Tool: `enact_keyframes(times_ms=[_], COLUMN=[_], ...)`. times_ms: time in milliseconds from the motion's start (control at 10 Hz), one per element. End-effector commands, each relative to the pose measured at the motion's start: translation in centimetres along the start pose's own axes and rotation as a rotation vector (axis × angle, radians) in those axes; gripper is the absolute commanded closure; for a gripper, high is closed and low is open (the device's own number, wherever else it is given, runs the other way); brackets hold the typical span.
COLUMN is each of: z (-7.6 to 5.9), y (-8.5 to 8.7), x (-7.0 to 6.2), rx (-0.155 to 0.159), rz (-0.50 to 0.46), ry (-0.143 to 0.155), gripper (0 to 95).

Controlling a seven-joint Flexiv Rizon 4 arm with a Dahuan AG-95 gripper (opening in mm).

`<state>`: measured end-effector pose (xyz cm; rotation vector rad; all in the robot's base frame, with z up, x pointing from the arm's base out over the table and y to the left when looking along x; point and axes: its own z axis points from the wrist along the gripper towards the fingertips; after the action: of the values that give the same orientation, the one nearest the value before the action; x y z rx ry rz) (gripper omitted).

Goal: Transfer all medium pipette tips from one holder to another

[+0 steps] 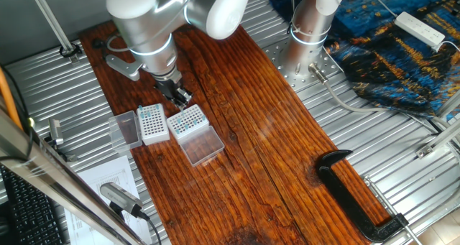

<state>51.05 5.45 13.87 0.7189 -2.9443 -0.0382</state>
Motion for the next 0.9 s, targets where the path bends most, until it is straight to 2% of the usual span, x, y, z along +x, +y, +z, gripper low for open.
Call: enact_keyframes(times_ms=[100, 400, 900], z=[0.23, 0.98, 1.08], y=[0.15, 0.59, 0.60], x=[0.03, 0.31, 0.38], rx=[0.003, 0.006, 0.014], rz=[0.004, 0.005, 0.001], ry=[0.001, 0.000, 0.001], gripper=[95.0, 95.0, 95.0])
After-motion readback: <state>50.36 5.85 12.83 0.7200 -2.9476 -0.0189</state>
